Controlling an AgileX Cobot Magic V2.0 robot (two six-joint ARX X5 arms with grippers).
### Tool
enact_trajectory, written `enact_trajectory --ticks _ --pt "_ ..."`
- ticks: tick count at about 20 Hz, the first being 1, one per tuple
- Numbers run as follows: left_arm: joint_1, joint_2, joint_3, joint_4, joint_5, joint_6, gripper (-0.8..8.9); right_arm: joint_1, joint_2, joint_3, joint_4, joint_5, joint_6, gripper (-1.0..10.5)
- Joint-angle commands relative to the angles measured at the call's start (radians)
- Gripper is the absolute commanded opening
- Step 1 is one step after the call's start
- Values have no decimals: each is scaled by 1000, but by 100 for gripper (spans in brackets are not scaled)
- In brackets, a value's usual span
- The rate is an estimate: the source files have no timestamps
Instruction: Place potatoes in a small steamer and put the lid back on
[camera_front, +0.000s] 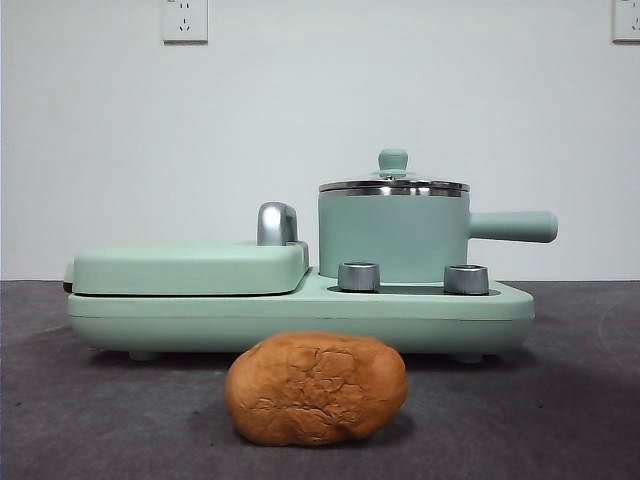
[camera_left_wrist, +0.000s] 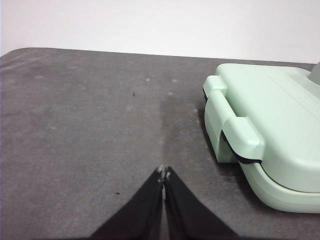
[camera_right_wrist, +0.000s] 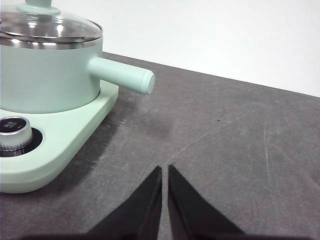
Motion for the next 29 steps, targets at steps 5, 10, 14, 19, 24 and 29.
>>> enact_trajectory --ticks 5,10,14,19,24,29 --pt "1 0 -18 28 1 -94 6 0 -2 -4 11 -4 12 17" --pt "1 0 -18 28 3 -272 6 0 -2 -3 19 0 132 17" --pt "1 0 -18 29 19 -422 6 0 -2 -3 34 -3 234 17" --pt "1 0 -18 54 19 -449 6 0 -2 -3 107 -3 366 16" --pt "1 1 -16 164 22 -603 6 0 -2 13 182 -4 504 16" --pt "1 11 44 181 138 -612 8 0 7 98 122 -8 582 16"
